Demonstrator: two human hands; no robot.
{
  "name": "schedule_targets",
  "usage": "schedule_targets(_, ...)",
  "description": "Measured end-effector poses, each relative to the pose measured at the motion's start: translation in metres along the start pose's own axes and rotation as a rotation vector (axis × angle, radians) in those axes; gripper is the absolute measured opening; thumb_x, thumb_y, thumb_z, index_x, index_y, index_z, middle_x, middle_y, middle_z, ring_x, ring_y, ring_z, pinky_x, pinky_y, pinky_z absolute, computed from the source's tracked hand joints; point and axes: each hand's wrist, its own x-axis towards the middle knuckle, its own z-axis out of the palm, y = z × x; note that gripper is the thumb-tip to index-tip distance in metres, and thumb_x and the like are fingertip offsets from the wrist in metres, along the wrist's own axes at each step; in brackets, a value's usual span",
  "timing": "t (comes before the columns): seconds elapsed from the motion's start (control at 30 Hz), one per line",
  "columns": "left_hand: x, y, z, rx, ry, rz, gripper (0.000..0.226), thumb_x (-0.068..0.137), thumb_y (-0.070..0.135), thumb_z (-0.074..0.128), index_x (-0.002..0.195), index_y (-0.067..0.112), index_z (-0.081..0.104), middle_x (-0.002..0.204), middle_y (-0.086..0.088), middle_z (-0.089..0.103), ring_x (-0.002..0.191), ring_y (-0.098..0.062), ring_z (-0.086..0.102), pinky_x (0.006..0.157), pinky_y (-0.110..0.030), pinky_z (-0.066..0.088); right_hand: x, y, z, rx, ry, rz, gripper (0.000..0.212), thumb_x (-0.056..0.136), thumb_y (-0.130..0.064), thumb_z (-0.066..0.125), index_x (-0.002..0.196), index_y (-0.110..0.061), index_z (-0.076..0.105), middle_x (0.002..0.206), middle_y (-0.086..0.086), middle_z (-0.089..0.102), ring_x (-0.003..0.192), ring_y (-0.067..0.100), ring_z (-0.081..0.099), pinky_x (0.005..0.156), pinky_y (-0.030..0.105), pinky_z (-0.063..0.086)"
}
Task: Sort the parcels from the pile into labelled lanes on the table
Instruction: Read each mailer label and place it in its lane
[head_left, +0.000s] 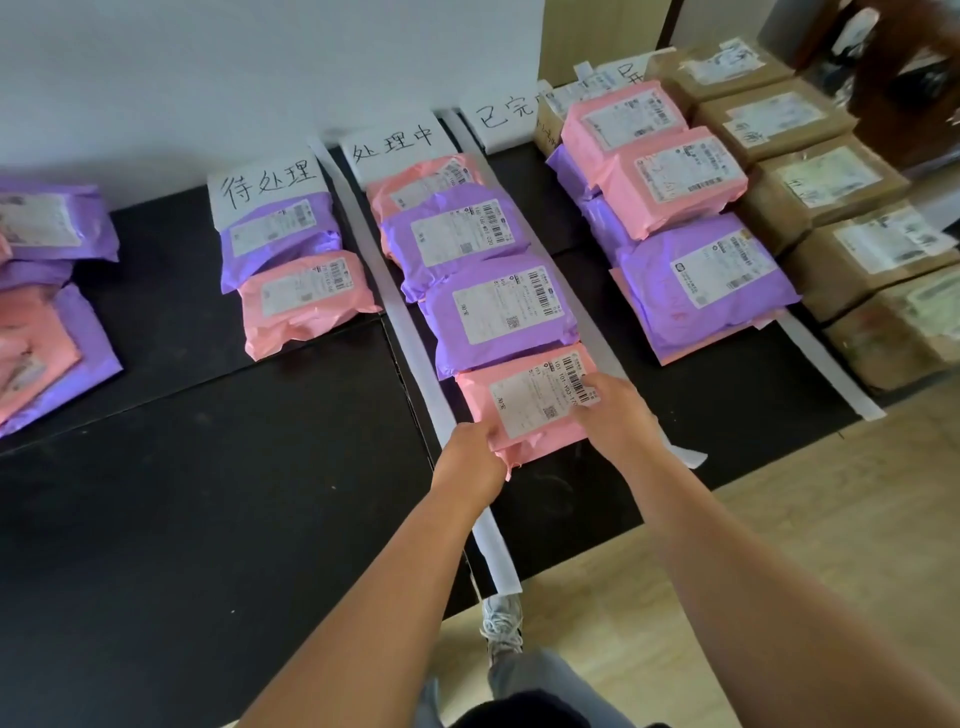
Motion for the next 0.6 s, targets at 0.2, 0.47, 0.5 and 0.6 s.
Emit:
schedule_targets(0.2,-0.008,-0.002,-0.013,-0.058,0.112,-0.018,0.052,0.093,0.003,0.051,0.141,0.022,0.051,0.141,-0.002,0.046,0.102,-0.016,0.060,0.061,-0.018,0.047,-0.009,-0.013,0.001,0.048,0.218,-0.037,0.037,0.094,-0.019,0.062,0.131,-0.024,0.058,0.124,0.000,0.053,0.110,0.022,0.059,0.094,0.046,0.053)
schedule_targets(0.47,-0.039,-0.040,-0.090,-0.200,0.403,-0.048,0.048,0.095,0.004,0.051,0.140,0.023,0.052,0.145,0.000,0.046,0.107,-0.011,0.059,0.070,-0.017,0.043,-0.046,-0.104,0.019,0.177,0.253,-0.387,0.024,0.096,-0.013,0.057,0.119,-0.016,0.064,0.123,0.004,0.059,0.110,0.020,0.055,0.092,0.036,0.048)
schedule_targets(0.5,-0.045,-0.049,-0.101,-0.202,0.431,-0.053,0.048,0.096,0.004,0.050,0.140,0.023,0.052,0.146,0.000,0.044,0.109,-0.011,0.058,0.070,-0.017,0.043,-0.053,-0.117,0.027,0.169,0.240,-0.425,0.023,0.096,-0.012,0.057,0.117,-0.015,0.065,0.121,0.004,0.058,0.107,0.018,0.054,0.089,0.032,0.046)
schedule_targets(0.6,-0.064,-0.079,-0.129,-0.212,0.517,-0.072,0.048,0.096,0.002,0.048,0.140,0.023,0.052,0.146,0.001,0.044,0.102,-0.009,0.056,0.065,-0.016,0.044,-0.077,-0.155,0.052,0.124,0.184,-0.519,0.021,0.096,-0.012,0.058,0.115,-0.016,0.066,0.118,0.003,0.059,0.108,0.019,0.056,0.088,0.027,0.043)
